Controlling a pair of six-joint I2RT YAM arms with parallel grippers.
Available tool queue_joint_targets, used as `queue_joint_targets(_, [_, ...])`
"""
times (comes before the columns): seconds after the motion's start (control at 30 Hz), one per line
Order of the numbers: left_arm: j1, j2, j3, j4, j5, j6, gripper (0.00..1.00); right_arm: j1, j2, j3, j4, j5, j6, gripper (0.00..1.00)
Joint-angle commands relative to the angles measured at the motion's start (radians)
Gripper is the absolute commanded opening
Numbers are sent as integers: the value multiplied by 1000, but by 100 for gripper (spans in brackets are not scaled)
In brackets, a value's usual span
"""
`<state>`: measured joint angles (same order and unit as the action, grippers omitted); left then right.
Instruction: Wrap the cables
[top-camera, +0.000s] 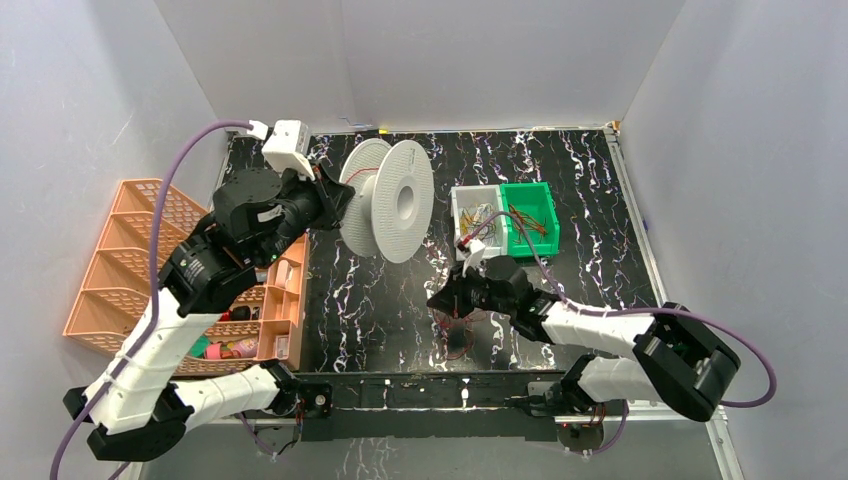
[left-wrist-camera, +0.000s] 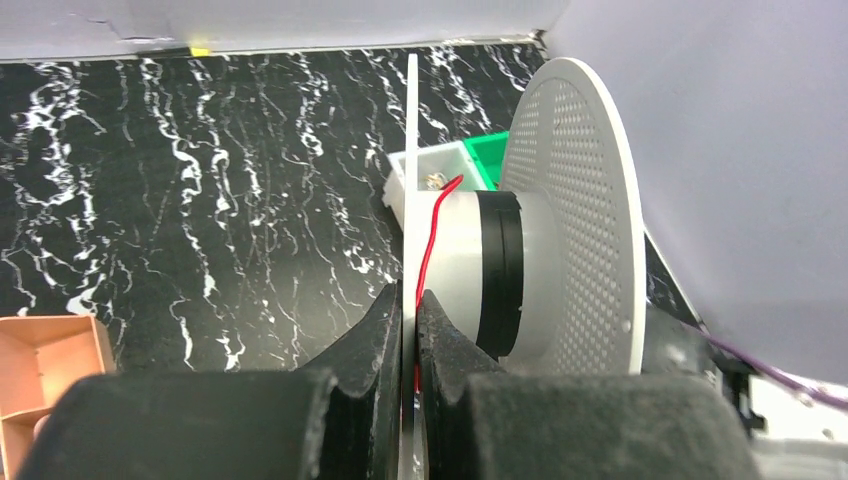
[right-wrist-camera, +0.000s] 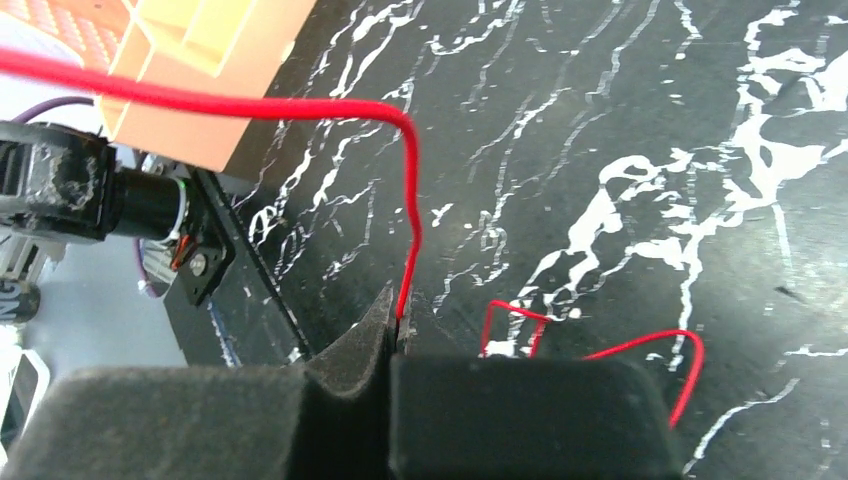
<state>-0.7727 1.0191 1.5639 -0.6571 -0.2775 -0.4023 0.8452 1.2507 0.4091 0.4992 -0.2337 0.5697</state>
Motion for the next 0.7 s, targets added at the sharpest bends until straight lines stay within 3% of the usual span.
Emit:
queue_joint_targets(0.0, [2,-21,-50,171,-137,-8,0,94,-61,2,-17,76,-6,0])
queue_joint_targets(0.27, [2,44,-99,233,-335,34,0,311,-137,53,-137,217,23,0])
queue_joint_targets(0.53, [1,122,-164,241,-470,85,0,518,-162,264,-392,368,-36,0])
queue_joint_targets(0.67, [1,128,-206,237,-471,102,0,592,-148,421,-529,466,-69,0])
